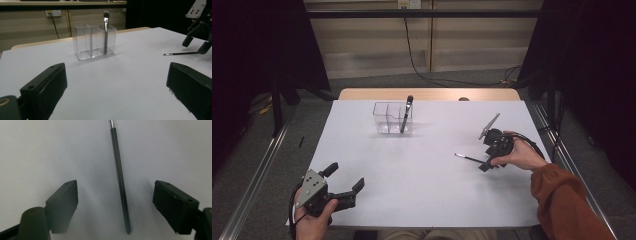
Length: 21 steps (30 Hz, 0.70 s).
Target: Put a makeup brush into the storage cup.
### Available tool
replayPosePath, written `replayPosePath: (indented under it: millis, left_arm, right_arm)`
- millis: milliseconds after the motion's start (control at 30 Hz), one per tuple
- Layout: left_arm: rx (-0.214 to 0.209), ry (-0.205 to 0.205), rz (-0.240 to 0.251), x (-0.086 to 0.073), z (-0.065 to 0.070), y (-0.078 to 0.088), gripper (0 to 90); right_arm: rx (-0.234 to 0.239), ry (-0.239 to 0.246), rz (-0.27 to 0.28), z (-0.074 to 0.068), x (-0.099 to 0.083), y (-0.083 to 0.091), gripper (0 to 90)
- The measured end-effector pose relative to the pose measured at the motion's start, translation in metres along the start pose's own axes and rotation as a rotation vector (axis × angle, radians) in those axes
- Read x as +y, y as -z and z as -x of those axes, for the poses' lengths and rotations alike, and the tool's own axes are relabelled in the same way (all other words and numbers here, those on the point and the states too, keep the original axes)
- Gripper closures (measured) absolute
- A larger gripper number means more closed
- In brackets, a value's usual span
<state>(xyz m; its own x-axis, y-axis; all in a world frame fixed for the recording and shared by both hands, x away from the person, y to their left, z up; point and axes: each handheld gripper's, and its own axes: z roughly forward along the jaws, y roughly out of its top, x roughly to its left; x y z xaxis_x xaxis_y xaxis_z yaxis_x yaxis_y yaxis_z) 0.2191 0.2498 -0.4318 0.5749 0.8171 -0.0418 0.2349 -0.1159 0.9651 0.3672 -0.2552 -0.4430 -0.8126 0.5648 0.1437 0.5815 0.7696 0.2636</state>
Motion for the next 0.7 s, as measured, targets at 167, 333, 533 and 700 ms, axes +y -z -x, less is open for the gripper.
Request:
replayPosePath:
  millis: [167, 333, 533, 700]
  left_arm:
    - [-0.001, -0.004, -0.005, -0.0002, -0.0005, -0.0003, 3.2]
    - [-0.004, -0.005, -0.005, -0.0001, -0.0002, -0.0010, 3.2]
    - [-0.003, -0.003, -0.005, -0.0002, -0.0005, -0.0012, 3.2]
    - [-0.006, -0.008, -0.007, -0.0001, -0.0003, -0.0011, 3.2]
  right_arm:
    - [-0.006, 0.014, -0.047, 0.0030, -0.0009, -0.0029, 30.0]
    - [-0.033, 0.047, -0.070, 0.0044, -0.0008, -0.0081, 42.4]
    - [-0.088, 0.091, -0.104, -0.0008, 0.0023, -0.0091, 49.3]
    - [-0.082, 0.117, -0.129, -0.0037, 0.0061, -0.0100, 57.0]
